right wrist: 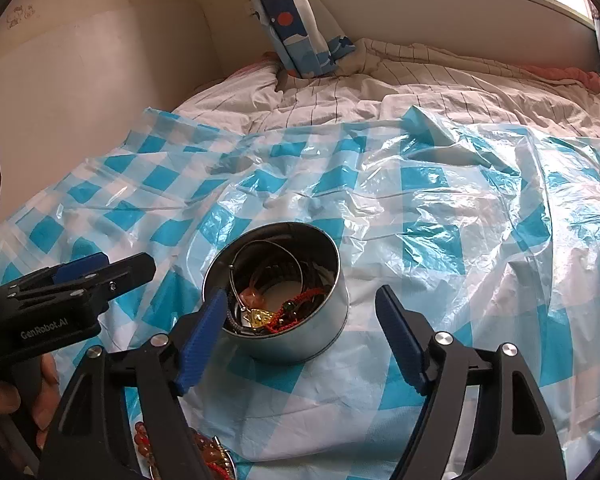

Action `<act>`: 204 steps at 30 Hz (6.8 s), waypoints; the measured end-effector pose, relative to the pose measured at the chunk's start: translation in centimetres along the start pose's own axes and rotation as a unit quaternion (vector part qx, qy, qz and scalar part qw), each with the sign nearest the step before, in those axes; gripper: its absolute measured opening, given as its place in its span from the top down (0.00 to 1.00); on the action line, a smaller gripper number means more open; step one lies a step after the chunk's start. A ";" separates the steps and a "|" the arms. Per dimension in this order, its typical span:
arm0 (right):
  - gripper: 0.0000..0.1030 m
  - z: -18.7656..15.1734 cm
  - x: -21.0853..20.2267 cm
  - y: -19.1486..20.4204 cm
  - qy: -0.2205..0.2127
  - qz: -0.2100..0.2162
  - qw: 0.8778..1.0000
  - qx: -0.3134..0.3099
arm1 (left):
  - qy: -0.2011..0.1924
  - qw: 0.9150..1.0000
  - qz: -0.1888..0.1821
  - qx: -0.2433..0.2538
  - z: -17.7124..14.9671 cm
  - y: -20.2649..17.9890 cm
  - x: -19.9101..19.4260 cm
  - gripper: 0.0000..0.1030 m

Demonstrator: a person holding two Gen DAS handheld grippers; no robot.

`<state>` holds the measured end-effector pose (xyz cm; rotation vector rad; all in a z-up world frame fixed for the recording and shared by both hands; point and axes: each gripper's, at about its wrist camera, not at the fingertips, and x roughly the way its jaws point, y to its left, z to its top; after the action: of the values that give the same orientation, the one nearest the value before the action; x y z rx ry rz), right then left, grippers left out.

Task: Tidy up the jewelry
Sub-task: 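Withdraw both open grippers from the tin back toward the pile, then grasp the red string bracelet with the right gripper and lift it, then lower the red string bracelet onto the sheet beside the pile, open right gripper, then grasp the amber bead bracelet with the left gripper while the right gripper grasps the red string bracelet, then carry both held bracelets up and over the silver tin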

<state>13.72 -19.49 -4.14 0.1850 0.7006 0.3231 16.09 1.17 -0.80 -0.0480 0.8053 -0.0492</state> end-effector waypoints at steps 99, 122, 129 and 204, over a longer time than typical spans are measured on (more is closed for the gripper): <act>0.96 -7.8 -9.3 -2.4 0.049 0.004 0.996 0.074 | 0.088 0.974 -0.039 0.207 -9.4 -5.5 -1.3 0.11; 0.48 -9.3 -5.7 -1.0 0.118 -0.051 0.991 0.025 | 0.136 0.970 -0.117 0.163 -9.2 -3.8 -1.2 0.84; 0.88 -9.3 -5.9 -0.6 0.115 -0.050 0.992 0.008 | 0.121 0.972 -0.179 0.090 -7.7 -1.5 -2.6 0.90; 0.88 -4.7 -10.2 0.1 -0.081 0.052 0.994 0.055 | 0.006 0.962 -0.274 -0.005 -2.0 -0.6 -6.4 0.89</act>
<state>3.27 -22.70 -1.47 0.3490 0.5492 0.3661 10.25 0.88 2.48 -0.2795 0.7843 -0.5696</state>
